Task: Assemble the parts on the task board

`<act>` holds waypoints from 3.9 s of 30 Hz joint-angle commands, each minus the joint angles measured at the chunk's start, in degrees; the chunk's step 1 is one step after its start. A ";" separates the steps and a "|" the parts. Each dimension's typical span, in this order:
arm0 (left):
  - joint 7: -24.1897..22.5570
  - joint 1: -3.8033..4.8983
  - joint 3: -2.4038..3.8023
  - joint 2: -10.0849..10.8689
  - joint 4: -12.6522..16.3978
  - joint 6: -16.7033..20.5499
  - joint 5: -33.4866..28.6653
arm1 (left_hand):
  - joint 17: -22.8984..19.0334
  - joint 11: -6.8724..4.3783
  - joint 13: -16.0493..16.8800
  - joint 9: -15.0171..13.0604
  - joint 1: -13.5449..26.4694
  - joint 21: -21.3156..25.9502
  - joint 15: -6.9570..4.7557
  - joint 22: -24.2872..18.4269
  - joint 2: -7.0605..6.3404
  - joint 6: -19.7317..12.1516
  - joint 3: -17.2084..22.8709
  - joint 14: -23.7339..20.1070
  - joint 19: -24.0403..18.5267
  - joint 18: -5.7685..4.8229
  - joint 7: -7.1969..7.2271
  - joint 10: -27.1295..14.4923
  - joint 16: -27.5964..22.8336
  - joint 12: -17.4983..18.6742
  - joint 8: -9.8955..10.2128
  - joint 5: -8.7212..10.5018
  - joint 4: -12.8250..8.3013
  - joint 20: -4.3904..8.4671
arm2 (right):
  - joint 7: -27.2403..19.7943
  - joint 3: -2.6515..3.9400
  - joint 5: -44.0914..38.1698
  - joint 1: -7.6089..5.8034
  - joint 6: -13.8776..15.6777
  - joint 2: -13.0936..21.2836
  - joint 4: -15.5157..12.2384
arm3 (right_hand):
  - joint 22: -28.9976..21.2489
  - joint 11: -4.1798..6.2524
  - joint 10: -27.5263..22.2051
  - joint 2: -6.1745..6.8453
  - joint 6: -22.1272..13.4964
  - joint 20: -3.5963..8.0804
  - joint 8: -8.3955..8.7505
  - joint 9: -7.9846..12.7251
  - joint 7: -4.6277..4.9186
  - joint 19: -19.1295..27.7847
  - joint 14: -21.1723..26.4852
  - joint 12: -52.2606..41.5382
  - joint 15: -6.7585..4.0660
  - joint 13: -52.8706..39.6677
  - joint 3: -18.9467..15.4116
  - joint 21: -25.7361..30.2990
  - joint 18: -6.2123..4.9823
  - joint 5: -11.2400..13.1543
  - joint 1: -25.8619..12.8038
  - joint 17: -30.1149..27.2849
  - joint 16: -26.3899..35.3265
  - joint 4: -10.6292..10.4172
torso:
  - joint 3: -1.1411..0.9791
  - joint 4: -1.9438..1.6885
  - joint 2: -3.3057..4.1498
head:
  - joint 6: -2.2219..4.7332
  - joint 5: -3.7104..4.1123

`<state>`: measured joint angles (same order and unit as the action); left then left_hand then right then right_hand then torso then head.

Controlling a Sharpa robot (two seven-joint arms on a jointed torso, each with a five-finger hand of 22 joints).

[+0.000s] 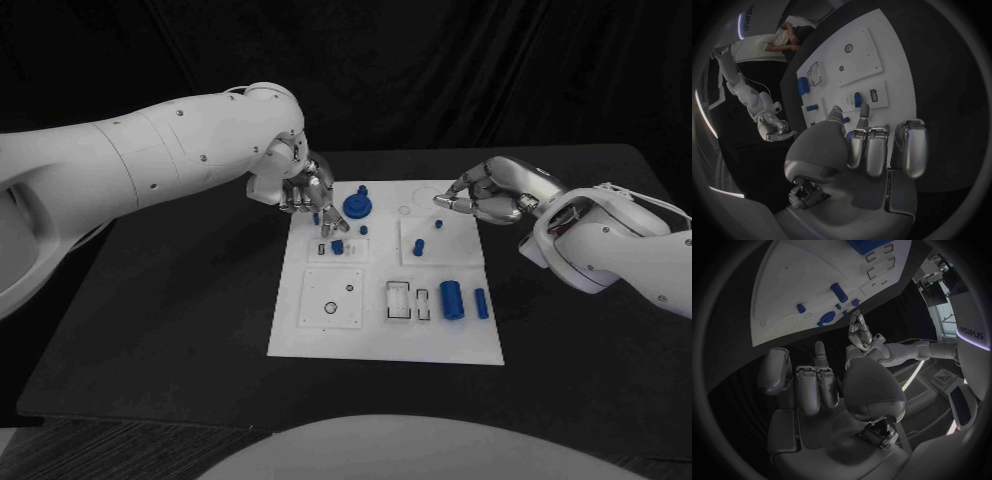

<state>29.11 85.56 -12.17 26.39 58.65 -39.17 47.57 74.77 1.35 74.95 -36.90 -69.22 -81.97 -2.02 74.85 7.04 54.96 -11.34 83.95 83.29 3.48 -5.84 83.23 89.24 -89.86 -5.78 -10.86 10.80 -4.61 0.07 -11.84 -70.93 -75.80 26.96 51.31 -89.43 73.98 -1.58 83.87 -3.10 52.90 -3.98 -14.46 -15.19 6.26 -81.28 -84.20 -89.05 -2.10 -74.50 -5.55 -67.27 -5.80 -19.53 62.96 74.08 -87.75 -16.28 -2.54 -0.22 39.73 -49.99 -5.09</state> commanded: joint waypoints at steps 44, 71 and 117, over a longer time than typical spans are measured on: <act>-1.05 -3.41 0.07 -2.64 -4.46 0.38 0.19 | 15.23 -0.45 15.05 0.03 -0.82 0.90 0.00 10.86 1.05 1.86 7.10 6.05 0.95 -1.05 0.91 6.77 0.76 -0.14 -0.90 -4.11 -5.19 0.20 | 0.67 0.04 -0.09 0.07 -0.14 -0.71 0.81 | 9.80 -0.17 6.13 -0.63 -0.57 0.00 0.98 0.10 -0.06 -0.65 -5.37 -0.95 -0.10 -15.50 -2.65 -0.72 1.18 -1.43 0.65 14.19 -1.01 -0.33 | -0.06 -0.04 -0.03 | -0.01 -0.24; -2.25 -3.88 0.07 -3.08 -4.52 1.96 -1.11 | 15.23 -1.26 15.05 0.95 -0.39 0.94 -0.69 11.14 -0.19 4.18 13.20 6.05 1.17 -1.09 1.75 6.77 0.76 -0.14 -0.90 -6.67 -8.82 0.88 | 1.17 0.04 -0.09 0.08 -0.83 -1.05 1.27 | 9.49 -0.26 6.13 -1.01 -0.55 -0.04 1.00 0.07 0.03 -0.24 -5.09 -0.95 -0.01 -15.50 -2.56 0.46 0.95 -1.49 1.14 13.14 -0.25 -0.24 | -0.04 -0.04 -0.02 | -0.01 -0.58; -12.71 -4.05 0.04 9.40 11.34 23.28 -1.11 | 15.23 -1.36 15.05 -7.44 10.11 1.63 -0.97 11.68 -3.58 1.53 18.29 6.05 1.54 -1.11 1.74 6.77 0.76 -0.14 -6.63 6.78 -5.56 1.21 | -1.22 0.04 -0.45 0.12 1.74 0.19 -0.09 | 9.51 -0.32 6.13 -0.28 -0.34 -0.14 1.01 -0.07 0.08 -0.26 -5.07 -0.95 0.05 -15.50 -2.46 0.63 0.94 -1.64 4.76 13.14 -0.24 0.83 | -0.06 -0.19 -0.05 | -0.01 -0.73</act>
<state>20.58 81.63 -12.16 35.28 69.08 -20.38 46.81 74.77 -0.17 74.92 -42.91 -60.27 -80.63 -3.16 74.85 3.79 57.40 7.35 83.66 83.39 3.49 -4.20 84.13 89.24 -89.86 -11.45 -4.84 4.62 -3.28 0.02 -11.86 -70.93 -75.80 26.52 51.39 -89.11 73.98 -1.85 84.14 -3.59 52.91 -3.99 -14.46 -15.20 6.27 -81.28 -84.20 -89.05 -2.10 -74.50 -6.76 -66.77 -5.80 -20.41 66.79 74.08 -87.69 -15.06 -2.59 -0.36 39.66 -49.99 -5.75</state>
